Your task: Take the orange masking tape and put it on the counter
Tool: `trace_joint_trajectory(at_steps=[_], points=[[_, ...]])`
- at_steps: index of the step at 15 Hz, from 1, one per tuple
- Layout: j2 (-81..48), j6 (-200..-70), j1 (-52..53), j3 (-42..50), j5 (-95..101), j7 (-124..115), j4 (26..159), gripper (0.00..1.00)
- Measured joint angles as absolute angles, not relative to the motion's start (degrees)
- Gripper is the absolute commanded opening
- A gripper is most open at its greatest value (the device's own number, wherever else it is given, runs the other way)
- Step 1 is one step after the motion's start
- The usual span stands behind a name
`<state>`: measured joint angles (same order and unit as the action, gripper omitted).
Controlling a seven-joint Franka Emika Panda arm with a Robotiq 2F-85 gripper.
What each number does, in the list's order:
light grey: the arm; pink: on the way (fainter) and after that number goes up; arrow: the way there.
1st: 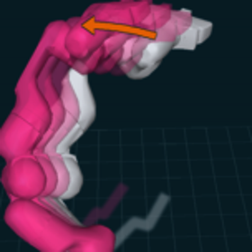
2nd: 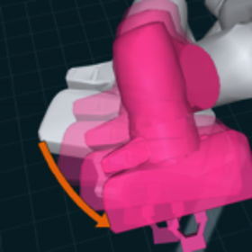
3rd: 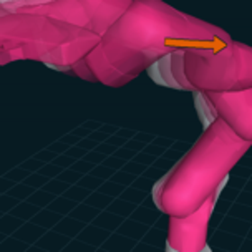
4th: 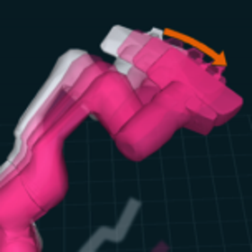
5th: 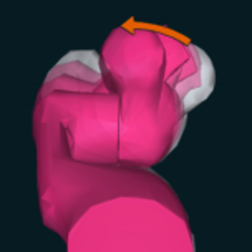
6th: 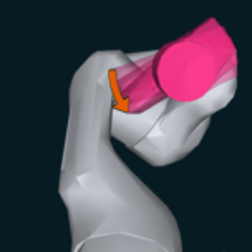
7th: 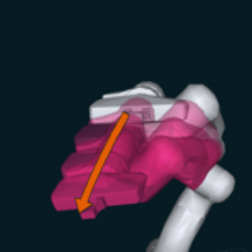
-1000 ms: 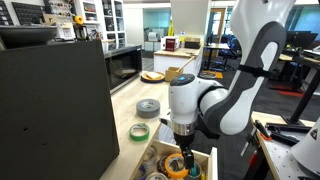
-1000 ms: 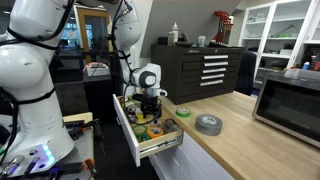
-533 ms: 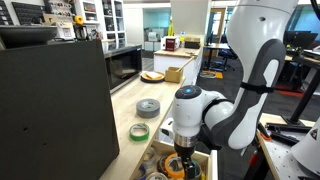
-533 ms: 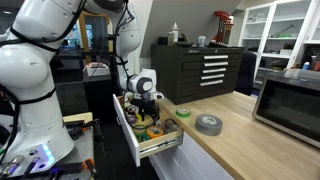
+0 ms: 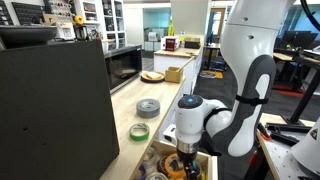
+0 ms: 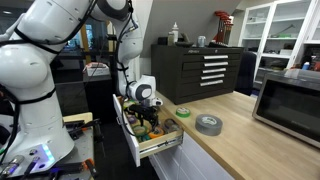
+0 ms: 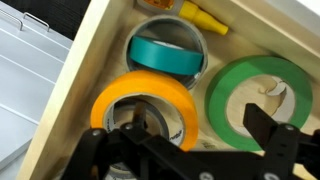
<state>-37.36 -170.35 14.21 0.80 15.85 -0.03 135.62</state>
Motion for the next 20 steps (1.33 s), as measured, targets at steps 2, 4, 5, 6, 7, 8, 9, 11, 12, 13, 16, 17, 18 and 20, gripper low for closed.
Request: trace_joint_trajectory(at_steps=[2,4,5,6,7,8,9,11,12,13,16,17,18,20], points=[[-38.13,-170.45,14.06,0.86,15.83,0.13,135.16,1.00],[-38.79,-170.45,13.84,0.85,15.77,0.37,134.58,1.00],[-39.17,-170.45,13.63,0.78,15.71,0.71,134.21,1.00],[-39.66,-170.45,13.31,0.66,15.65,1.14,133.80,1.00],[-40.19,-170.45,12.96,0.55,15.61,1.42,133.39,1.00],[-40.71,-170.45,12.58,0.48,15.60,1.74,132.99,0.89],[-41.29,-170.45,12.20,0.42,15.56,2.09,132.60,0.74],[-42.31,-170.45,11.13,0.07,15.53,2.90,131.88,0.59],[-42.75,-170.45,10.50,-0.24,15.49,3.50,131.60,0.53],[-43.02,-170.45,9.93,-0.52,15.49,3.99,131.36,0.47],[-43.12,-170.45,8.96,-1.17,15.49,5.00,130.85,0.26],[-43.12,-170.45,8.93,-1.32,15.49,5.34,130.71,0.20],[-43.12,-170.45,8.93,-1.48,15.49,5.66,130.57,0.13],[-43.12,-170.45,8.93,-1.88,15.49,6.09,130.34,0.03]])
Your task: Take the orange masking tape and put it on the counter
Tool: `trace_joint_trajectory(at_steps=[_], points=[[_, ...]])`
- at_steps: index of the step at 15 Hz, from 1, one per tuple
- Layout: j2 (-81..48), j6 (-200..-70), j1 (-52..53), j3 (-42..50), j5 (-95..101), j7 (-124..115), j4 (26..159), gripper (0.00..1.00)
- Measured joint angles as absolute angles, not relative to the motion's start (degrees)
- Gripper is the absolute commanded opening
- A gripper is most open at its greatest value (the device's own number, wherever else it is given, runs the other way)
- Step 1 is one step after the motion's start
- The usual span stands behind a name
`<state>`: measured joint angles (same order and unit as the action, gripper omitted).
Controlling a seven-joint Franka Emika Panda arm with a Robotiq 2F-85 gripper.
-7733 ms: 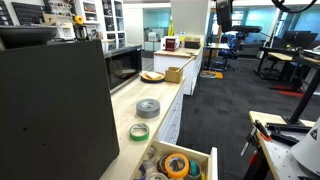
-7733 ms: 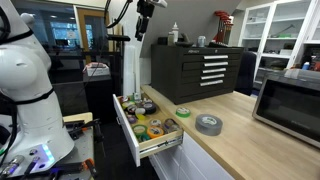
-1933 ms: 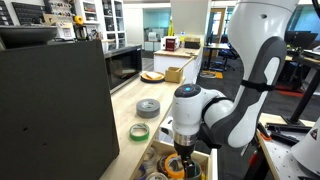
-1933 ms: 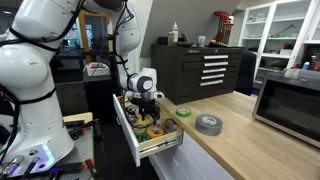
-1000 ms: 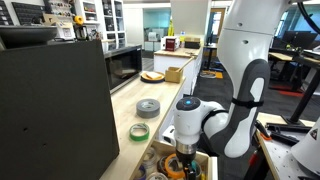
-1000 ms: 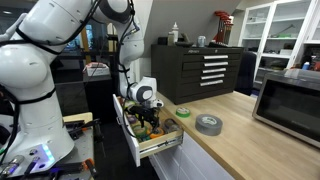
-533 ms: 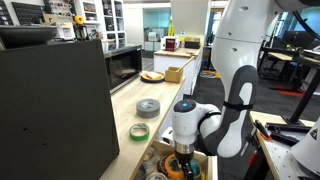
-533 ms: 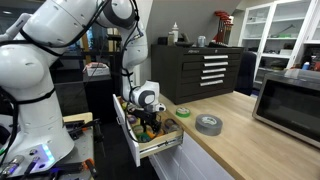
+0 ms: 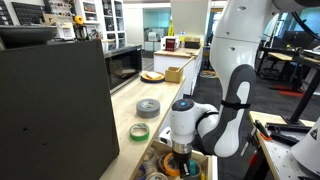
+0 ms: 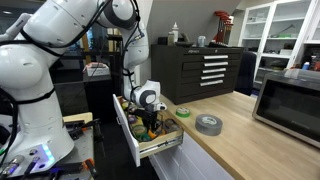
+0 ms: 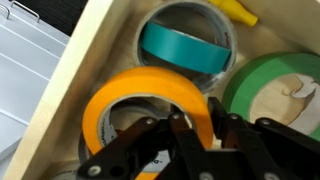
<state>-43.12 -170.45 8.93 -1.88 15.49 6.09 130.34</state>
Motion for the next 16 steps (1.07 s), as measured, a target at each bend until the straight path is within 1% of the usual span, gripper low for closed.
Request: trace_joint_trajectory(at_steps=[1,2,3,11,16], points=[[-43.12,-170.45,8.93,-2.04,15.49,6.38,130.25,0.02],[-43.12,-170.43,8.93,-2.15,15.49,6.59,130.17,0.05],[-43.12,-170.43,8.93,-2.24,15.49,6.77,130.13,0.06],[-41.32,-169.89,9.09,-2.46,15.51,7.67,130.08,0.05],[-36.29,-164.70,9.11,-4.08,13.93,7.61,129.98,0.05]])
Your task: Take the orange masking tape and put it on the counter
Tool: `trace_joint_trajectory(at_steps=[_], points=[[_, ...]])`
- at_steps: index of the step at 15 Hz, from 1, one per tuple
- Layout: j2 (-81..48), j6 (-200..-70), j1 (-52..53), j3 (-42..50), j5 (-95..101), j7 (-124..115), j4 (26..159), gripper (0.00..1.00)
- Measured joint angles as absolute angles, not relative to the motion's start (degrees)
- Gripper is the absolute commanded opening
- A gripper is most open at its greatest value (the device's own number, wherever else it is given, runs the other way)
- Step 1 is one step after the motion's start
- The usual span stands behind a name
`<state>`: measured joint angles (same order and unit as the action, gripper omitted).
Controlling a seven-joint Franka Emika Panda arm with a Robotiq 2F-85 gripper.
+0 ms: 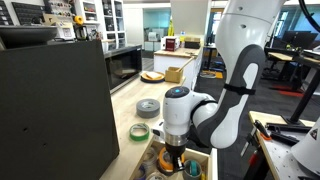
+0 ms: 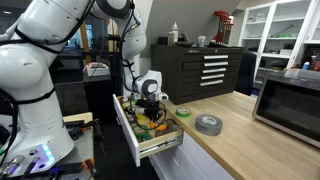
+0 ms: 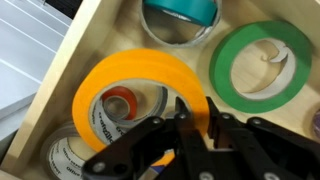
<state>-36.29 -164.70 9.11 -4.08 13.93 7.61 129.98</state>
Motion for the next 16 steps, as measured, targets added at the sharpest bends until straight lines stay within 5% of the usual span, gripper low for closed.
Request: trace_joint_trajectory(at_steps=[16], points=[[-24.31,-146.83,10.71,-3.10,12.21,2.67,123.05,0.05]])
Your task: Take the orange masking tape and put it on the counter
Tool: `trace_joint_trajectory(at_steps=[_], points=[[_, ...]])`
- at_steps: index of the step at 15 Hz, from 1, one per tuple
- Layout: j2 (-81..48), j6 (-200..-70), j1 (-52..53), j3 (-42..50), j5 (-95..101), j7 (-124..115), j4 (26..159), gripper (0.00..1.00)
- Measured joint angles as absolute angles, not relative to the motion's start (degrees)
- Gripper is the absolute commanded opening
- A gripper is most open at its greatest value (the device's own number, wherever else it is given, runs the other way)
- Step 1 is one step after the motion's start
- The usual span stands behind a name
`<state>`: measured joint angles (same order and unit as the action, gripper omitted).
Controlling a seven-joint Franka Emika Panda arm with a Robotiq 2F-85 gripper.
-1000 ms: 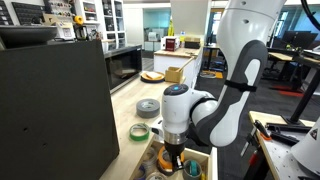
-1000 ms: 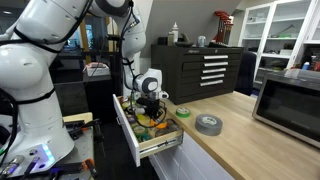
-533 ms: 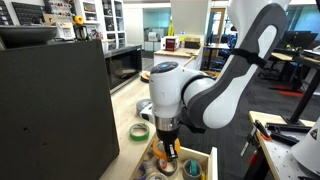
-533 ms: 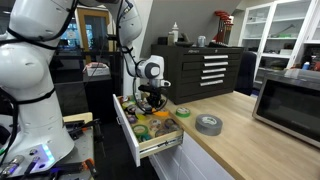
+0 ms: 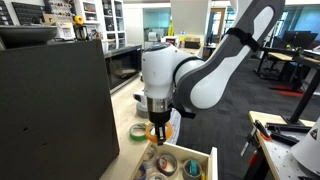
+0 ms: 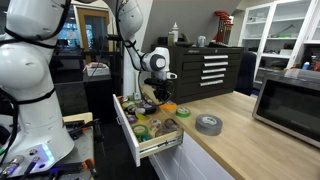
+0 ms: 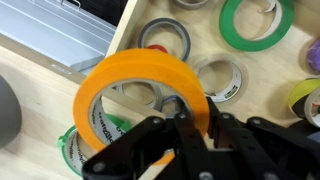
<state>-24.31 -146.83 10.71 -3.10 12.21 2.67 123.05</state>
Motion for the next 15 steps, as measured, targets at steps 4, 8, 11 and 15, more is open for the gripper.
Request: trace_joint_trajectory(at_steps=[4,8,11,15], points=[[-24.26,-146.87,10.14,-0.77,12.87,2.60,121.09,0.05],[-24.48,-148.41,8.26,0.20,13.09,3.34,119.88,0.05],[-25.14,-151.58,6.68,0.24,13.09,4.80,119.54,0.05],[-26.38,-155.01,5.49,0.01,13.02,7.34,119.18,0.05]])
